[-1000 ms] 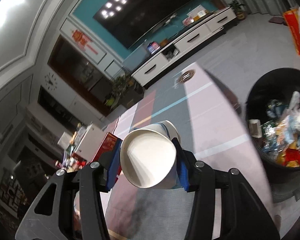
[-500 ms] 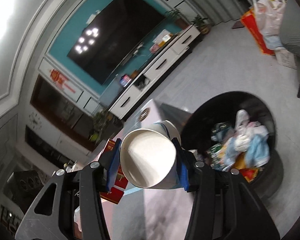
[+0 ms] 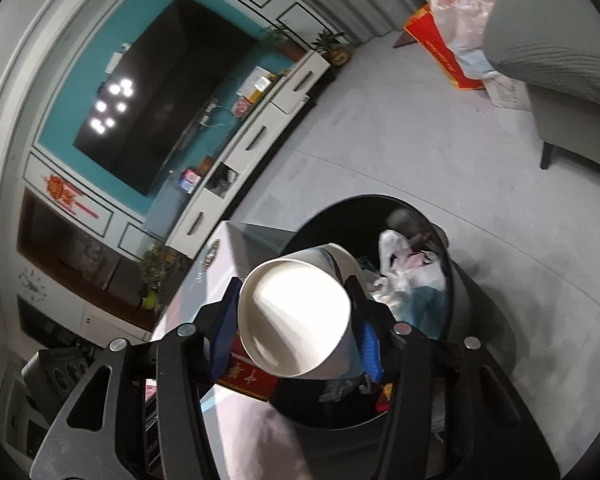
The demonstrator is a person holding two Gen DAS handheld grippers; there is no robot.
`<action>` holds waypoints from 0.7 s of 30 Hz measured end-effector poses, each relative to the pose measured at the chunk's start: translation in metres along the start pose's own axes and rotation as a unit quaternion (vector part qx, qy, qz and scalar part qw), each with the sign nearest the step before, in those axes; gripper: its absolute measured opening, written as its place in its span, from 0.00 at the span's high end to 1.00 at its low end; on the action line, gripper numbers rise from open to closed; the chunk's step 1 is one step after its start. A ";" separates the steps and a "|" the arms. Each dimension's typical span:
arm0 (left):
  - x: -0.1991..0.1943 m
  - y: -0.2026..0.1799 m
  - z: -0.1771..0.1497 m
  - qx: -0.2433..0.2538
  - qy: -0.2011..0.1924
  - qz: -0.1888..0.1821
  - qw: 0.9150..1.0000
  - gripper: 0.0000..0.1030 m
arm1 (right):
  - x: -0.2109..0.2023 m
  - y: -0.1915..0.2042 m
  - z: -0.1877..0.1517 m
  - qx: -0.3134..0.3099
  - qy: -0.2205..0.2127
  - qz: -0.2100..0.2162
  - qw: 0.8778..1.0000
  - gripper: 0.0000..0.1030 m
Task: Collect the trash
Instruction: 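Open both tools to drop the cup and pack into the bin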
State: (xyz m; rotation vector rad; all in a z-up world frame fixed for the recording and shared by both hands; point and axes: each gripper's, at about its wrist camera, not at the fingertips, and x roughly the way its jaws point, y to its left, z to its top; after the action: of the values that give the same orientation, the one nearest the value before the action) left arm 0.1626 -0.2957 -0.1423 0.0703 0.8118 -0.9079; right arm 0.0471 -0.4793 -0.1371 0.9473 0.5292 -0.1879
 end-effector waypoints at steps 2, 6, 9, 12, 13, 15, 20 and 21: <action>0.003 0.002 0.000 -0.006 0.000 0.001 1.000 0.54 | 0.006 -0.003 0.000 0.006 0.010 -0.003 1.000 0.47; -0.001 0.006 -0.002 -0.011 -0.003 -0.002 1.000 0.39 | 0.007 -0.011 0.000 0.032 0.017 -0.005 0.999 0.37; -0.013 0.011 -0.006 -0.011 -0.009 -0.004 1.000 0.31 | 0.005 -0.007 -0.002 0.032 0.011 -0.002 0.999 0.37; -0.028 0.017 -0.014 -0.010 -0.014 0.003 1.000 0.26 | 0.007 -0.001 -0.004 0.024 0.013 0.005 1.000 0.37; -0.034 0.021 -0.018 -0.011 -0.014 0.008 1.000 0.24 | 0.008 0.004 -0.007 0.017 0.017 0.008 1.000 0.37; -0.045 0.026 -0.023 -0.011 -0.016 0.018 1.000 0.22 | 0.010 0.013 -0.011 0.003 0.022 0.013 1.000 0.36; -0.080 0.043 -0.039 -0.002 -0.027 0.061 0.998 0.19 | 0.019 0.044 -0.023 -0.045 0.038 0.016 0.998 0.36; -0.088 0.049 -0.042 -0.005 -0.028 0.071 0.997 0.18 | 0.022 0.051 -0.028 -0.056 0.044 0.017 0.997 0.36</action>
State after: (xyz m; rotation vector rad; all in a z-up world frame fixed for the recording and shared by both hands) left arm 0.1423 -0.1893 -0.1282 0.0920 0.7493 -0.7689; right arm 0.0761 -0.4254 -0.1242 0.8566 0.5977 -0.0855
